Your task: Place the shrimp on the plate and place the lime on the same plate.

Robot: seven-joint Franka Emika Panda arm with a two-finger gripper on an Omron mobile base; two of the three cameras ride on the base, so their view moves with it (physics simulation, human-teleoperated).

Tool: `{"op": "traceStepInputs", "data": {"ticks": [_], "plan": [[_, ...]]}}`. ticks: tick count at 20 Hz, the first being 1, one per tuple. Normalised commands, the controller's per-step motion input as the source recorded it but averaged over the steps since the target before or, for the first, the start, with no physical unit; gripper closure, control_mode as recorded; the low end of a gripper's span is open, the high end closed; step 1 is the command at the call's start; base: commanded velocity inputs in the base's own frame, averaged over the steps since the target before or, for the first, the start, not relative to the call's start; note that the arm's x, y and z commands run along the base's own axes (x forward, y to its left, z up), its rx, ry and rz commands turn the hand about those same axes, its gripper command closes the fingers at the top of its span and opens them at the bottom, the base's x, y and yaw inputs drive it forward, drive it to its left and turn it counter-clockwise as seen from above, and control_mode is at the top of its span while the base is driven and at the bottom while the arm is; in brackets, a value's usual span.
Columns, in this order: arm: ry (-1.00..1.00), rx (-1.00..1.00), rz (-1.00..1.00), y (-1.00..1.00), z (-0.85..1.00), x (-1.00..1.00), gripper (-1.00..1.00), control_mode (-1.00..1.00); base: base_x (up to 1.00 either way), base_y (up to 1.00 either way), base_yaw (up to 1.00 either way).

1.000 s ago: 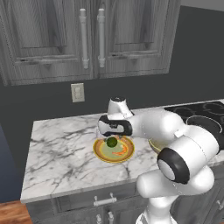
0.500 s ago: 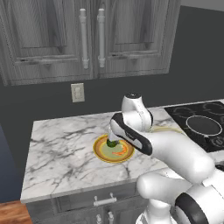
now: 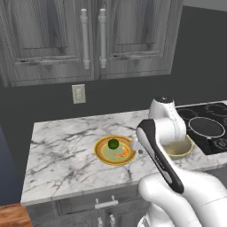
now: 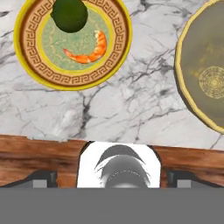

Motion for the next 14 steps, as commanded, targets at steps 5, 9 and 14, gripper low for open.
{"op": "traceStepInputs", "data": {"ticks": [5,9,14], "plan": [[0.0,0.0,-0.11,-0.35,0.59,-0.77,-1.0,-1.0,0.0,0.0,0.0],[0.0,0.0,-0.12,-0.28,0.6,-0.66,-1.0,-1.0,0.0,0.0,0.0],[0.0,0.0,-0.1,-0.21,0.68,-0.5,-1.0,-1.0,0.0,0.0,0.0]]}}
